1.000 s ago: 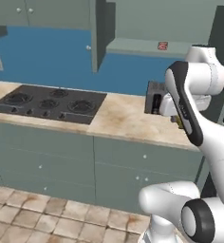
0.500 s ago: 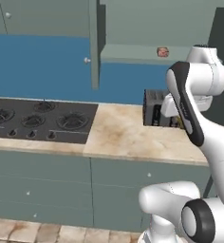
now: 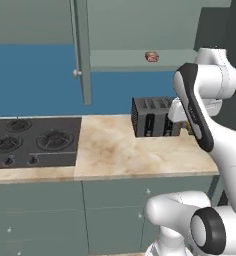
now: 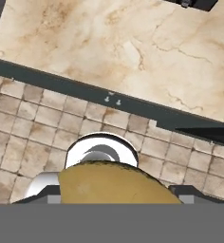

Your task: Pick up the bar soap and sponge from the sink, and place them back in the cabinet, and close the cabinet doors.

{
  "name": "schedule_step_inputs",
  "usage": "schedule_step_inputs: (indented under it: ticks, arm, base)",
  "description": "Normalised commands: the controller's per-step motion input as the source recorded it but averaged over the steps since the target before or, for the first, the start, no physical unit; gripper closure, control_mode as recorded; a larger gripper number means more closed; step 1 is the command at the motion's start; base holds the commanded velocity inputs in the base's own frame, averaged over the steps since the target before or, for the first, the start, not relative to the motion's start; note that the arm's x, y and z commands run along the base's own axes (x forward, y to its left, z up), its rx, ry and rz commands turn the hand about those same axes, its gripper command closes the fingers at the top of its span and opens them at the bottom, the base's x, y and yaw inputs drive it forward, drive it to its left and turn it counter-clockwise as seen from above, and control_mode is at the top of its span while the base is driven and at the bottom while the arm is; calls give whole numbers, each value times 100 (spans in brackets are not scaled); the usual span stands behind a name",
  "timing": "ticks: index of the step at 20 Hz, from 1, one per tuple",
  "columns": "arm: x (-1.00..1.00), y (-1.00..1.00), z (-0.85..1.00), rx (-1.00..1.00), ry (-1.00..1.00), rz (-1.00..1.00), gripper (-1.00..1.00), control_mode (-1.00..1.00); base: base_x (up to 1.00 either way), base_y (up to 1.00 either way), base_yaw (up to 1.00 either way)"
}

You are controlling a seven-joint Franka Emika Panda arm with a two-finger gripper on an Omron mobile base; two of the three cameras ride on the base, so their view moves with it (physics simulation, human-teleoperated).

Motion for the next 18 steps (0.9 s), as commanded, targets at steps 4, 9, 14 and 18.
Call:
schedule_step_inputs:
  ticks: [4, 9, 14, 18]
  arm:
    - [0, 0, 0, 0, 0, 0, 100, 100]
    - [0, 0, 0, 0, 0, 0, 100, 100]
    - [0, 0, 0, 0, 0, 0, 100, 100]
    - [0, 0, 0, 0, 0, 0, 100, 100]
  base:
    - [18, 26, -33]
    - [26, 28, -25]
    - [40, 37, -20]
    - [37, 45, -15]
